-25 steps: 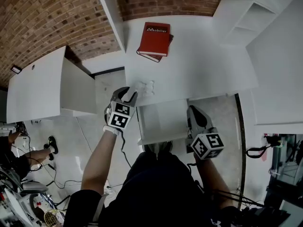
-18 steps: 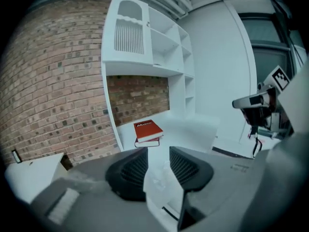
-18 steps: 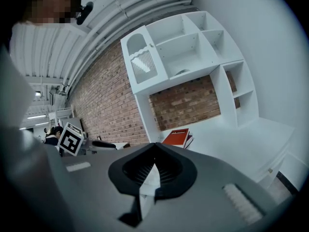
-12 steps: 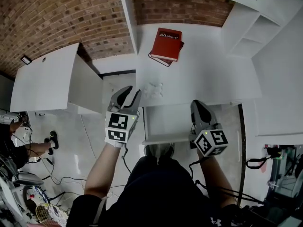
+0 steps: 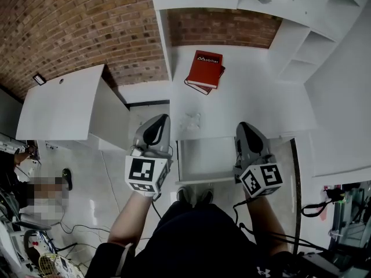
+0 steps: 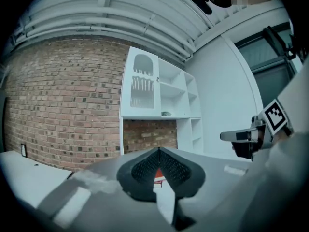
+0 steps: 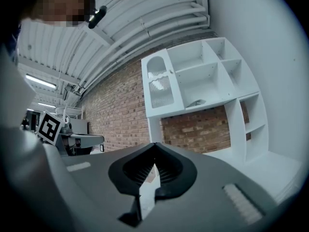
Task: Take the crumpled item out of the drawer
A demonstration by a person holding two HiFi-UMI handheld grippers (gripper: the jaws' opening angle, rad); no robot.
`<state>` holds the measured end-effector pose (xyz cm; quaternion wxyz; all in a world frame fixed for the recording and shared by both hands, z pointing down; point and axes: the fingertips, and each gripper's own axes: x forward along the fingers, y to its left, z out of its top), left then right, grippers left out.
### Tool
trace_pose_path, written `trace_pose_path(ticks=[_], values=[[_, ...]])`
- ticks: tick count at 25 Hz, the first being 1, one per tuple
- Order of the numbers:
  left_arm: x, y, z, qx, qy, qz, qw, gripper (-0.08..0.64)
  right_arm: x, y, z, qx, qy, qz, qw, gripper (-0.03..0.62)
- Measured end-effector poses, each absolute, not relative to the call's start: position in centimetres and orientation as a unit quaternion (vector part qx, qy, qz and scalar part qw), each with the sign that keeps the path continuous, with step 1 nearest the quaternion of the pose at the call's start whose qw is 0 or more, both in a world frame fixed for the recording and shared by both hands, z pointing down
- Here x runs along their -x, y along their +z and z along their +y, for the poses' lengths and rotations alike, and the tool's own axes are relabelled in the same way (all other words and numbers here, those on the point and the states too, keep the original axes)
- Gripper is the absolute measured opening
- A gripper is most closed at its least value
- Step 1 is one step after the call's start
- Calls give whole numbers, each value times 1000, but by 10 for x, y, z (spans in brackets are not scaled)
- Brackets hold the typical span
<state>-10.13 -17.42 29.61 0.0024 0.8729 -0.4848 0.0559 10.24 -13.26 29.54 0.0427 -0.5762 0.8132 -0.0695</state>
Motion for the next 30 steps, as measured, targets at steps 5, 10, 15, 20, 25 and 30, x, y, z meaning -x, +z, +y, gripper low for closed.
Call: trace_pose_path(ticks=[5,10,15,20,25,30], values=[[110,272,-167,-867,35,-497,-1,3,-109,267,-127,585,-36,808,57,2],[120,261,-163,-864,15,-504,0,3,-116,254,-126,587,-19,807,66,2],[132,261,-166,-857,4,-515,9,3,-121,251,-123,591,-9,804,64,2],[133,263,-169,-855,1,-518,14,3,-122,248,-121,593,4,803,59,2],[133,263,-172,-854,4,-520,14,3,-123,248,-122,596,5,801,56,2],[134,265,-173,-853,4,-522,15,3,-123,250,-123,595,3,802,56,2]])
